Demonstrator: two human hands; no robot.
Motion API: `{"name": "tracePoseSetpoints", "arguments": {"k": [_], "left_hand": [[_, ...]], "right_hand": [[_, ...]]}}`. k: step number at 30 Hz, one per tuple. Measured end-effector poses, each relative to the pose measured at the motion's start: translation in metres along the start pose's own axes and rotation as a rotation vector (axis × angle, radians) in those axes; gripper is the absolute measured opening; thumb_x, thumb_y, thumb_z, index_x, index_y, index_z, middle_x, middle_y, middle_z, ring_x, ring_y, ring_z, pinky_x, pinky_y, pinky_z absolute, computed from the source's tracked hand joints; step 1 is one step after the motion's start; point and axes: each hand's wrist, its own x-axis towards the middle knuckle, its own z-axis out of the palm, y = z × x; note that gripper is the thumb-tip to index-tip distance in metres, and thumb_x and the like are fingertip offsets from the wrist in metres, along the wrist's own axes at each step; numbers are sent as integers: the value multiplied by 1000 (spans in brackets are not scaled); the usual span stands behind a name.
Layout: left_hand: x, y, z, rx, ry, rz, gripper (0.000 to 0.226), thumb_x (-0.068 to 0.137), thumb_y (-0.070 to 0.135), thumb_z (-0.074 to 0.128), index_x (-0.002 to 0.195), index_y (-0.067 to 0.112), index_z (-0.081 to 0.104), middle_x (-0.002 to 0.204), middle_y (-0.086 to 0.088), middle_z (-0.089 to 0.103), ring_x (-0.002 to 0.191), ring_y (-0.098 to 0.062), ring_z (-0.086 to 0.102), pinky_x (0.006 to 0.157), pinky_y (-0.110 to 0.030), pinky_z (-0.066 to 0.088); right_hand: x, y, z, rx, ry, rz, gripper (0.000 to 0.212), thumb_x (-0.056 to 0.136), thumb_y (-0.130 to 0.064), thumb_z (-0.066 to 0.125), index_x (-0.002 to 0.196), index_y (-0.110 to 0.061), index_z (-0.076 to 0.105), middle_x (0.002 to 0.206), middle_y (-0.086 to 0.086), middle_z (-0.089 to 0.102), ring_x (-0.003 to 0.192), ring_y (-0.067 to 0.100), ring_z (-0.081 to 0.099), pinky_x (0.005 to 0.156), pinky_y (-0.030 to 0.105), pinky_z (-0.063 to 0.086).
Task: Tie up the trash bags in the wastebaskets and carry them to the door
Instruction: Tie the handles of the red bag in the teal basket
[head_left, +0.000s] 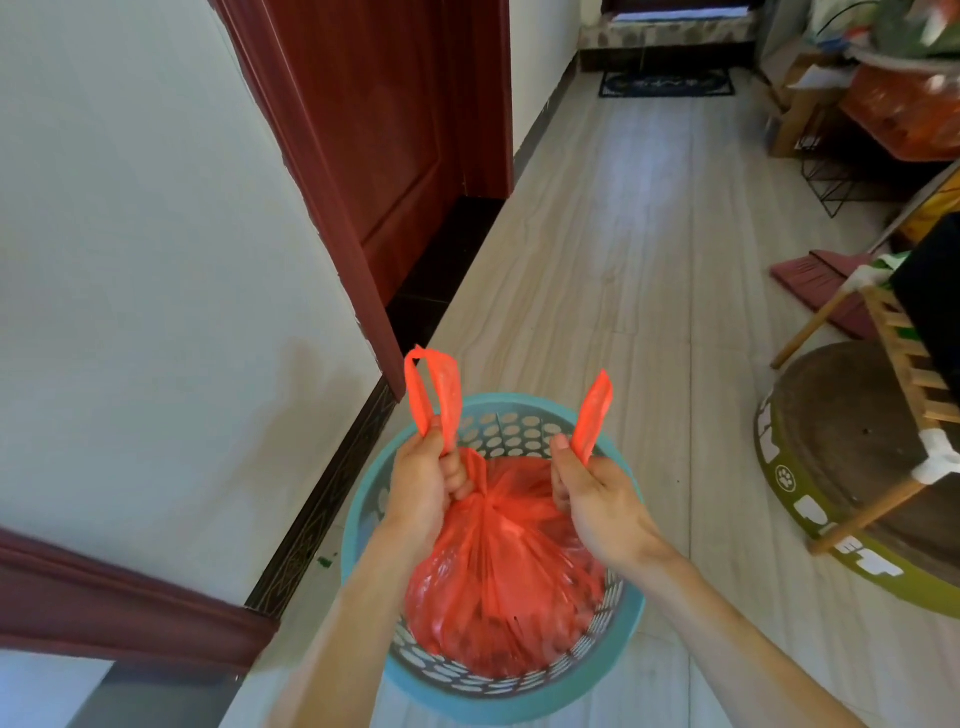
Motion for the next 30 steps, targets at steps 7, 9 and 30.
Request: {"name": "tracePoseSetpoints", "arguments": {"k": [7,9,30], "left_hand": [[19,2,-42,-113,121,-89,39,105,24,31,67,20,37,44,9,22,34,-6,19,36,-19,26],[23,0,-48,-91,155,-116,38,105,24,31,68,19,38,45,9,23,34,-6,20,36,-19,28],[-1,14,-5,666,-291,157,19,86,38,72,96,22,76,90,4,76,86,-12,71,85,-33,53]], "right_hand": [[-3,-11,-2,-334,-58,22,63,100,-50,37,49,-14,36,44,-3,43,49,16,44,56,33,36],[0,-9,0,-358,-34,50,63,101,-50,37,50,-12,38,47,-2,45,54,21,46,56,33,35],[14,-32,10,415,204,-156,18,97,-26,58,95,-18,74,82,0,77,76,11,72,73,24,58]]}}
